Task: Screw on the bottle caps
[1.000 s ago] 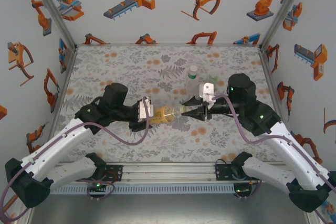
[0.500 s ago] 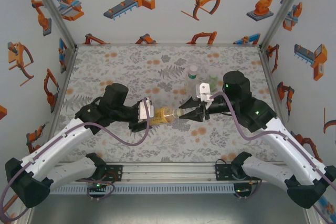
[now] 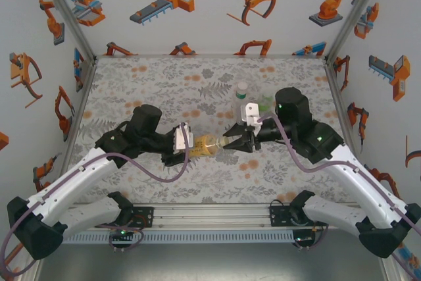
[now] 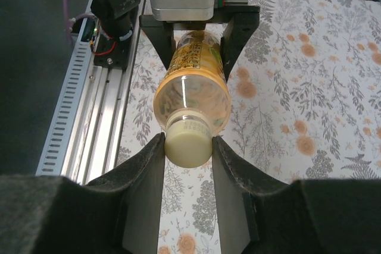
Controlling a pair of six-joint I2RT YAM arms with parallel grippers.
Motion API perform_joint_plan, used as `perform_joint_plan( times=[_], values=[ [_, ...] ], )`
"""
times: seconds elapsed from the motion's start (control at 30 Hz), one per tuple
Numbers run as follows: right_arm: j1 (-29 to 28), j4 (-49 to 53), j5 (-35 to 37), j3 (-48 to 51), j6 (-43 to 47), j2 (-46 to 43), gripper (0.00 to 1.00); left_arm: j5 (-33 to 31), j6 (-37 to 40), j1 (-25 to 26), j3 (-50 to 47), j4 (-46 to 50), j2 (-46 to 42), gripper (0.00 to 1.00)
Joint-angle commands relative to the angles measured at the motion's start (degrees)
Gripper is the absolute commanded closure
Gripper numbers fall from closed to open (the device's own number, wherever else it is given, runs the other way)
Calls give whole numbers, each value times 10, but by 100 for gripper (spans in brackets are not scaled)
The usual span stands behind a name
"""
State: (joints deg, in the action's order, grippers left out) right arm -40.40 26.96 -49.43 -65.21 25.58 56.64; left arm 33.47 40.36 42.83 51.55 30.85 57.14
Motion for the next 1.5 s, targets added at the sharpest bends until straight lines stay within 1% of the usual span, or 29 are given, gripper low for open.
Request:
perform_joint_plan(
  times=[0.0, 0.43, 0.63, 0.83, 0.93, 1.07, 1.27, 1.37, 1.47],
  values=[
    [-6, 3, 12, -18, 12, 3, 88, 19, 7, 3, 17, 2, 0, 100],
    [-13, -14, 22, -3, 6, 0, 91, 25, 6, 4, 18, 2, -7, 100],
    [-13, -59, 37, 10, -71, -3, 92, 24, 5, 3, 18, 1, -7, 100],
    [-12, -63, 59, 11, -157, -1, 96, 24, 4, 3, 18, 1, -10, 100],
    [-13, -85, 85, 25, -217, -9, 100, 23, 3, 3, 18, 0, -11, 100],
    [-13, -130, 121, 52, -323, -21, 100, 23, 0, 3, 19, -2, -12, 100],
    [-13, -196, 216, 96, -508, -45, 100, 17, -7, 4, 18, -9, -12, 100],
    [-13, -197, 261, 102, -595, -49, 100, 11, -11, 3, 17, -12, -11, 100],
    [-13, -187, 287, 102, -675, -46, 100, 2, -17, 3, 17, -17, -10, 100]
  ],
)
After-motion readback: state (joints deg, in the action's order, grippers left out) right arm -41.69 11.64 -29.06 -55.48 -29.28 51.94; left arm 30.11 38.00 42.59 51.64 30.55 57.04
